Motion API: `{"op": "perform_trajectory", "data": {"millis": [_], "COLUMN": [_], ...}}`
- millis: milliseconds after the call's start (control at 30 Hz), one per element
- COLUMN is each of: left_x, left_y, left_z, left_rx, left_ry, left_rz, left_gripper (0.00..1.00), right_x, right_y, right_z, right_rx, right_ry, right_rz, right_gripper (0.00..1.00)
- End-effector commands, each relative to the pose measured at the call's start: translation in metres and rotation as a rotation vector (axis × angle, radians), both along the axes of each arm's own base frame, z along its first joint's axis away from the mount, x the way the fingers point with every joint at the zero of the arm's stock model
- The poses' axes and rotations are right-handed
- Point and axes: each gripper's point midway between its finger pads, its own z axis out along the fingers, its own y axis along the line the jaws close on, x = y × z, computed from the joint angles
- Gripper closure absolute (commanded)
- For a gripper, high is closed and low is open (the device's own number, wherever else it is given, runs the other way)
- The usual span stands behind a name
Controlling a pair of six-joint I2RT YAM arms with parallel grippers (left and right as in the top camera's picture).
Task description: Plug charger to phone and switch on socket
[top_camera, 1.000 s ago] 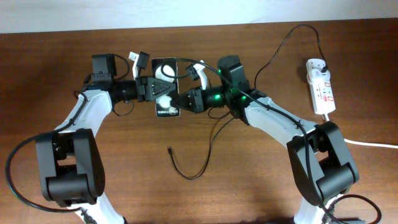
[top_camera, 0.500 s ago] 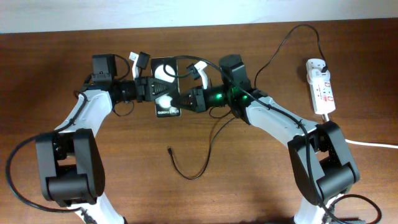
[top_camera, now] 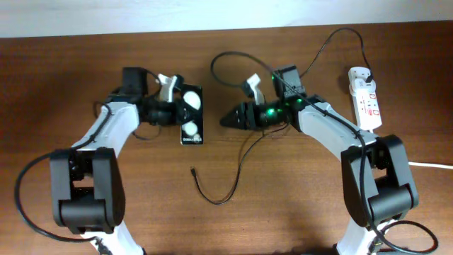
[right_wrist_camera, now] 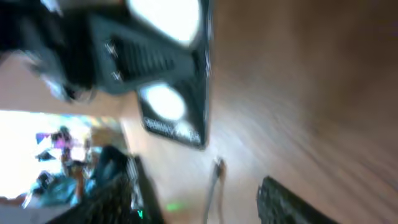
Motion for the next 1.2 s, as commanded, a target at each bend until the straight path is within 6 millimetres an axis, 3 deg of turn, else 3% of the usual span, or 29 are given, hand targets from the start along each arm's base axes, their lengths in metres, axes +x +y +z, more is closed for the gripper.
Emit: {"op": "perform_trajectory", "data": {"millis": [0,133,267,367,700,800,1167], "left_x": [0.004,-0.002,-0.013,-0.015,-0.015,-0.015,-0.019], "left_y": [-0.002,-0.001,-0.002,-0.005,-0.005,-0.005,-0.001], "left_z": [-0.015,-0.039,-0.046,-0.046,-0.046,-0.046,-0.055], "left_rx": [0.264,0.565,0.679,0.679,0.679,0.679,0.685], "left_ry": [-0.050,-0.024,-0.017,-0.016,-0.017,-0.017,0.013], "left_rz": [0.029,0.124,0.125,0.119,0.119,0.119,0.160], "left_gripper": [1.00,1.00,0.97,0.91,0.90,0.86,0.89], "right_x": [-0.004,-0.015,-0.020,-0.021,-0.021,-0.021,-0.020], "right_y": [-0.026,-0.039,-0.033,-0.032,-0.032,-0.032,-0.032], "right_z": [-0.046,-0.071,-0.076,-0.077,-0.077,-0.077,-0.077], "right_rx": [-0.295,-0.492,-0.546,-0.559,-0.559,-0.558,-0.557], "right_ry": [-0.021,0.003,-0.024,-0.030,-0.030,-0.031,-0.034], "right_rz": [-0.047,-0.064,-0.047,-0.045,-0.045,-0.045,-0.046], "right_gripper": [0.32,0.31,0.28,0.26,0.25,0.25,0.25]}}
